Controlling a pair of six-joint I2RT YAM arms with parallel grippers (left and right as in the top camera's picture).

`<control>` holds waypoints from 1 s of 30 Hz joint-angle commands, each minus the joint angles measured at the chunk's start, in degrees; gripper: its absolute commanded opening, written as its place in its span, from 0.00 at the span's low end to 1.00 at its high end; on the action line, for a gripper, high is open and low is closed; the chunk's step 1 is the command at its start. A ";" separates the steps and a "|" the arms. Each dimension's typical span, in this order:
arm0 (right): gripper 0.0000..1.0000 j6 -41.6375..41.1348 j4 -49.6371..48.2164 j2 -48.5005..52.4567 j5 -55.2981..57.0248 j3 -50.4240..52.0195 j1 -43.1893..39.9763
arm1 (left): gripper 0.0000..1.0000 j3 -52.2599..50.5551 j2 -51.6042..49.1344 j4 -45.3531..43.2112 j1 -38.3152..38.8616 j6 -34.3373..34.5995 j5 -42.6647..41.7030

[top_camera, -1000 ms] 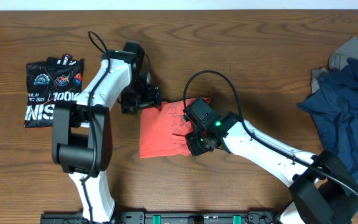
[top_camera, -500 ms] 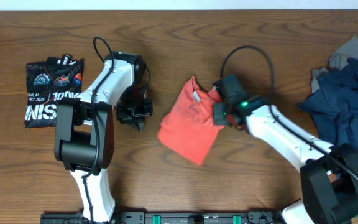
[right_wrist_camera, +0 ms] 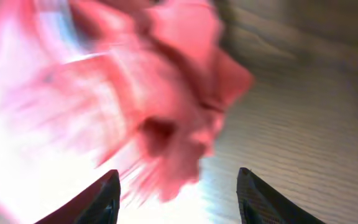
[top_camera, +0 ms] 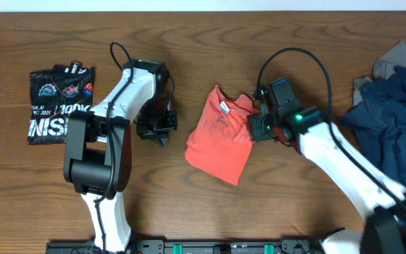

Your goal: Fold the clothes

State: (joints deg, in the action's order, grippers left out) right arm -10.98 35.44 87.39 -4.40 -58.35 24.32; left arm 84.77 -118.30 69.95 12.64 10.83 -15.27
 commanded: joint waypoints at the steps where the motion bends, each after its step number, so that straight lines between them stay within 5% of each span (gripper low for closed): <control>1: 0.62 13.18 2.34 -2.78 -5.70 -0.68 1.97 | 0.08 -0.20 -0.44 -0.76 0.04 0.81 -0.79; 7: 0.59 19.91 5.97 0.57 -5.51 0.39 4.15 | 0.12 -0.20 -0.44 -1.68 0.04 0.83 -0.79; 17: 0.54 19.17 -0.15 9.86 -0.24 0.46 5.88 | 0.13 -0.20 -0.44 -1.70 0.04 0.81 -0.76; 18: 0.50 19.17 -0.26 10.36 0.26 0.46 5.88 | 0.13 -0.20 -0.44 -1.70 0.04 0.81 -0.76; 20: 0.24 18.16 -0.33 10.99 2.93 0.46 5.88 | 0.13 -0.20 -0.44 -1.73 0.04 0.81 -0.76; 23: 0.05 13.05 -0.31 10.64 9.42 0.39 5.86 | 0.13 -0.20 -0.44 -1.75 0.04 0.81 -0.76; 30: 0.01 10.62 -1.99 7.10 12.11 -0.94 5.38 | 0.14 -0.20 -0.44 -1.73 0.04 0.81 -0.76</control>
State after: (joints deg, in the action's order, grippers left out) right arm 1.87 34.39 97.56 4.19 -58.33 29.41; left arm 84.77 -118.30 68.07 12.64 11.18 -15.99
